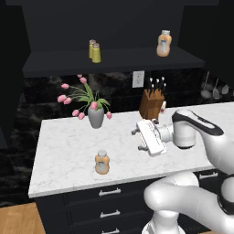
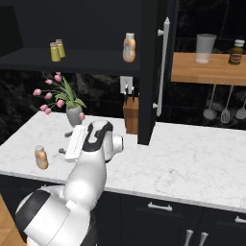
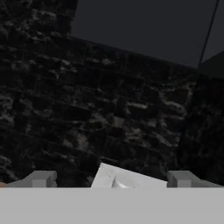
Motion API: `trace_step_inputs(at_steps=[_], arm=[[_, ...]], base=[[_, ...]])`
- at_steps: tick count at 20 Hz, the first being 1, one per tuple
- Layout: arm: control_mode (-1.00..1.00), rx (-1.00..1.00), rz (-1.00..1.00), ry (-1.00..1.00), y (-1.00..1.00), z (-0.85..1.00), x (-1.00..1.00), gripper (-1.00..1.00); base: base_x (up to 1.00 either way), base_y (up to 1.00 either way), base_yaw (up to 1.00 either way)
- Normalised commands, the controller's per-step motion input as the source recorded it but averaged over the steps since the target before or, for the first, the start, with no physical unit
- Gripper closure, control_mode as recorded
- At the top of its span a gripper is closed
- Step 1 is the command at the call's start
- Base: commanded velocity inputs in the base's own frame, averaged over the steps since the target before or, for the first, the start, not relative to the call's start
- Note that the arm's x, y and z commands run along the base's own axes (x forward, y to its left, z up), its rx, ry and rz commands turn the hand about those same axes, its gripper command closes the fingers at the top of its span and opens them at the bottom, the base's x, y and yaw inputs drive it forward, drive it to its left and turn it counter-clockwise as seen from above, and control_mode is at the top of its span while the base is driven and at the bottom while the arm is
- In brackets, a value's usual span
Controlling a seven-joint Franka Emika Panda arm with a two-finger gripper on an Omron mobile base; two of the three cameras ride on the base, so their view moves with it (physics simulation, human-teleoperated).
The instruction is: Put the shaker and condiment bottle from the counter next to their counterparts in the cabinet.
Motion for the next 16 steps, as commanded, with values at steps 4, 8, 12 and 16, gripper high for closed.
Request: trace_step_inputs(at_steps=[4,8,12,16], arm=[[-1.00,0.00,-0.21,-0.09,0.13,-0.86,-0.12,-1.00],[-1.00,0.00,-0.19,-0.11,0.21,-0.92,-0.35,-1.00],[-1.00,0.00,-0.23,-0.04,0.40,-0.43,-0.30,-1.00],[-1.00,0.00,-0.04,0.00,0.21,-0.02,-0.02,-1.00]], base=[[0.00,0.00,0.00],[0.00,0.00,0.00],[0.00,0.00,0.00],[0.00,0.00,0.00]])
